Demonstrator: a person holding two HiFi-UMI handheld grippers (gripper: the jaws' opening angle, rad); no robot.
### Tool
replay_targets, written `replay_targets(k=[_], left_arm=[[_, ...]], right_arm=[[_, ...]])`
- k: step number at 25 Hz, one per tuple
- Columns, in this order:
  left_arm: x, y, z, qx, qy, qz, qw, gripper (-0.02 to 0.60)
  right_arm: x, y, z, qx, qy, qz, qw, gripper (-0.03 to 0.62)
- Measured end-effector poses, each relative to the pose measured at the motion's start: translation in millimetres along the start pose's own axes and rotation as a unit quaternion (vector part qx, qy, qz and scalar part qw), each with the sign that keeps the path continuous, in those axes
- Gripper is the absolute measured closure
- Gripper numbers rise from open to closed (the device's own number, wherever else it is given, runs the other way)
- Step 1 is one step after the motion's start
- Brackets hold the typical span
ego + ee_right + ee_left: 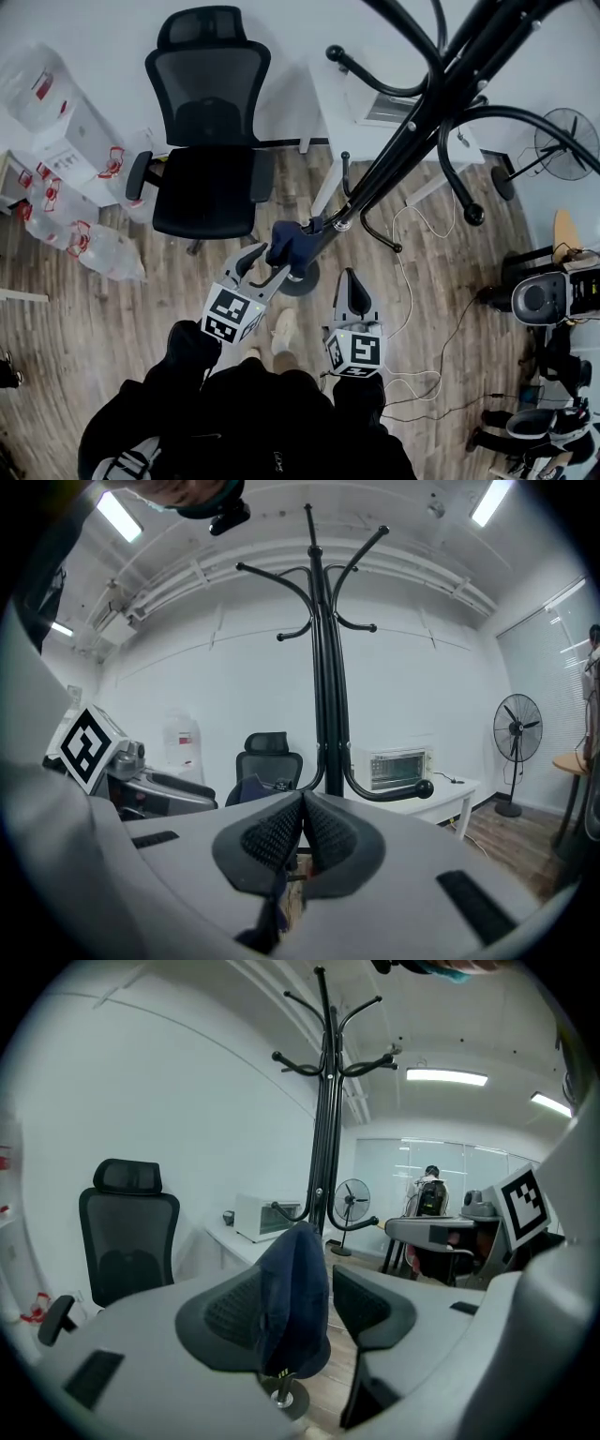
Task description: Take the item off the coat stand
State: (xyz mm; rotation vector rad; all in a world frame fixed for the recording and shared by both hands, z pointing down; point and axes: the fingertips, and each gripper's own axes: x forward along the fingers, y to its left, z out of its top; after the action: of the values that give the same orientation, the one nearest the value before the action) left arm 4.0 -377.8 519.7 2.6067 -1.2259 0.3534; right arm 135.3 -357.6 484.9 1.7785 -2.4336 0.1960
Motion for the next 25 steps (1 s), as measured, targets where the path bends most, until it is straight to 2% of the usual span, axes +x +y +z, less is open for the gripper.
replay_targets(k=[6, 17, 21, 25], left_arm=[[25, 4, -19, -0.004, 0.032, -0.004, 0.9995, 0.307], [50, 4, -29, -0.013, 0.056, -0.006, 0.9983, 0.31], [54, 5, -31, -0.013, 0.062, 0.001, 0.998, 0.402], [54, 5, -31, -0.015, 0.061, 0.006, 0.998, 0.445]], right_arm=[[4, -6, -9, 0.004, 0.007, -0.003, 1.0, 0.579], [5, -27, -15, 0.007, 0.015, -0.021, 1.0, 0.579], [6, -31, -17, 0.008, 0.016, -0.025, 1.0, 0.579], [5, -34, -16, 0.009, 0.017, -0.029, 0.999, 0.579]])
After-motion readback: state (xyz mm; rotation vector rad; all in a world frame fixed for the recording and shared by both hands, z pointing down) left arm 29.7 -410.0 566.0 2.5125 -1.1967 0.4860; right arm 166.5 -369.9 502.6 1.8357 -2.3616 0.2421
